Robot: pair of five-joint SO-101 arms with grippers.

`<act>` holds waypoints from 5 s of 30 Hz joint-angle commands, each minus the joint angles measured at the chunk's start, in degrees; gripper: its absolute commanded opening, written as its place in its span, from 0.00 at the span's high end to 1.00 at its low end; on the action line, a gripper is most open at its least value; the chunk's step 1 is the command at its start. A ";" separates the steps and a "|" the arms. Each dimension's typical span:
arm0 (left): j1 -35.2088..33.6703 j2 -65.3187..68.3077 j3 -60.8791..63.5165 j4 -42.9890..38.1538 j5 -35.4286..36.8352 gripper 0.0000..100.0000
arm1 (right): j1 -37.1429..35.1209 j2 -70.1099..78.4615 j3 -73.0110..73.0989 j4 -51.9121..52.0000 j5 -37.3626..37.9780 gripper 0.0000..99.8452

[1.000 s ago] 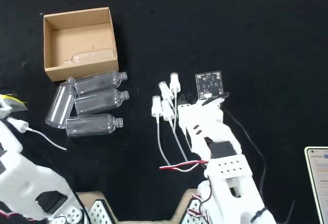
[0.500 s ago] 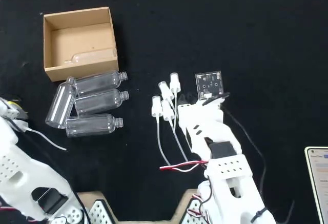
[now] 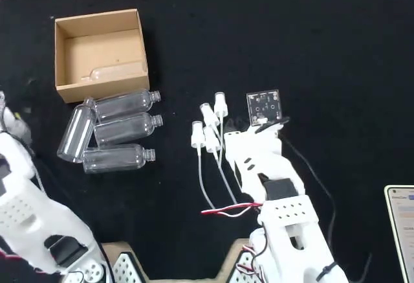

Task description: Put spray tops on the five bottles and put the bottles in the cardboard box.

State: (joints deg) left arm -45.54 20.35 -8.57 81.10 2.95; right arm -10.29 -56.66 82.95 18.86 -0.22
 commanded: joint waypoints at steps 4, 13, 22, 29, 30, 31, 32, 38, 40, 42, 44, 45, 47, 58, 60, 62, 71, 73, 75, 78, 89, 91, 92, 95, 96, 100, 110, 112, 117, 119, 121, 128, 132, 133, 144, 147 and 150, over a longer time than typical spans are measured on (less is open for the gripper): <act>15.87 -13.89 -19.12 15.12 -0.18 0.91 | 3.69 -1.36 -2.59 0.00 -0.35 0.94; 48.31 -15.03 -21.41 16.26 -0.26 0.91 | 27.16 -1.36 -19.56 14.33 -0.26 0.94; 74.07 -13.71 -20.88 12.84 -0.18 0.90 | 50.73 -1.36 -22.64 20.92 -0.26 0.94; 78.81 -1.05 -21.49 2.99 -0.09 0.90 | 52.31 -1.36 -17.80 20.57 -0.18 0.94; 78.73 0.88 -21.49 2.02 0.00 0.90 | 52.31 -1.36 -17.45 20.57 -0.18 0.94; 78.73 2.64 -21.58 1.14 0.09 0.90 | 52.31 -1.36 -17.10 20.57 -0.18 0.94; 78.73 4.40 -21.58 0.35 0.09 0.90 | 52.31 -1.36 -16.92 20.57 -0.18 0.94; 78.73 7.21 -21.58 -1.14 -0.09 0.85 | 52.31 -1.27 -16.66 20.57 -0.18 0.94; 78.46 6.68 -21.58 -0.88 -0.09 0.76 | 52.31 -1.27 -16.66 20.57 -0.18 0.94; 78.29 6.15 -21.41 -0.62 0.00 0.69 | 52.31 -1.27 -16.66 20.57 -0.18 0.94; 77.93 5.36 -21.58 0.00 -0.09 0.69 | 52.31 -1.27 -16.66 20.57 -0.18 0.94; 77.76 4.92 -22.02 0.53 -0.09 0.70 | 52.31 -1.27 -16.66 20.57 -0.18 0.94; 77.23 4.04 -23.60 1.58 -0.09 0.71 | 52.31 -1.27 -16.66 20.66 -0.18 0.94; 64.31 -3.34 -47.16 19.78 -3.96 0.71 | 50.29 -1.27 -17.19 21.01 -0.18 0.94; 57.27 -5.54 -49.63 19.78 -6.07 0.71 | 47.82 -1.27 -17.10 21.01 -0.26 0.94; 50.77 -7.21 -50.51 19.60 -6.77 0.71 | 45.01 -1.27 -16.92 21.01 -0.26 0.94; 31.43 3.08 -47.69 10.46 1.85 0.70 | 34.02 -1.27 -15.52 22.15 -0.26 0.94; 29.76 6.33 -47.96 7.65 4.75 0.70 | 32.26 -1.27 -13.32 21.80 -0.26 0.94; 29.32 9.58 -49.01 5.54 8.70 0.70 | 30.59 -1.27 -11.21 21.10 -0.26 0.94; 29.67 14.15 -51.74 4.57 17.14 0.70 | 29.45 -1.27 -8.57 19.16 -0.26 0.94; 33.10 29.54 -62.37 2.46 39.82 0.70 | 29.80 -1.27 -6.81 18.55 -0.26 0.94; 34.07 29.98 -65.19 6.42 40.18 0.70 | 29.80 -1.27 -6.81 18.37 -0.26 0.94; 34.59 30.07 -66.59 8.18 40.18 0.70 | 29.80 -1.27 -6.81 18.29 -0.26 0.94; 35.65 30.24 -69.05 11.08 40.18 0.70 | 29.80 -1.27 -6.81 18.29 -0.26 0.94; 35.65 30.33 -68.88 10.90 40.18 0.70 | 29.89 -1.27 -6.81 18.29 -0.26 0.94; 35.47 32.44 -65.71 7.30 40.26 0.70 | 29.89 -1.27 -6.81 18.37 -0.26 0.94; 30.99 38.33 -65.54 4.48 40.09 0.70 | 29.89 -1.27 -6.81 18.37 -0.26 0.94; 29.32 38.77 -65.54 2.81 39.91 0.70 | 29.89 -1.27 -6.81 18.37 -0.26 0.94; 28.26 40.53 -65.54 -2.20 35.16 0.70 | 29.89 -1.27 -6.81 18.37 -0.26 0.94; 28.62 40.88 -65.54 -2.73 34.02 0.70 | 29.89 -1.27 -6.81 18.46 -0.26 0.94; 28.70 40.62 -65.54 -2.73 33.85 0.70 | 29.89 -1.27 -6.81 18.46 -0.26 0.94; 28.88 38.51 -70.64 -2.37 29.71 0.70 | 29.89 -1.27 -6.81 18.46 -0.26 0.94; 30.37 39.03 -78.99 -2.29 15.30 0.70 | 29.89 -1.27 -6.81 18.37 -0.26 0.94; 30.73 39.12 -80.66 -2.20 10.11 0.70 | 29.89 -1.27 -6.81 18.37 -0.26 0.94; 37.93 39.12 -83.56 13.10 -37.54 0.71 | 29.89 -1.27 -6.73 18.20 -0.26 0.94; 38.02 39.12 -81.36 11.96 -37.71 0.71 | 29.89 -1.27 -6.73 18.29 -0.26 0.94; 38.02 39.12 -78.90 11.87 -40.35 0.71 | 29.89 -1.27 -6.37 18.20 -0.18 0.94</act>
State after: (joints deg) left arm -7.91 62.29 -89.01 93.67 -34.07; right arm 19.78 -56.66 76.70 39.16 -0.57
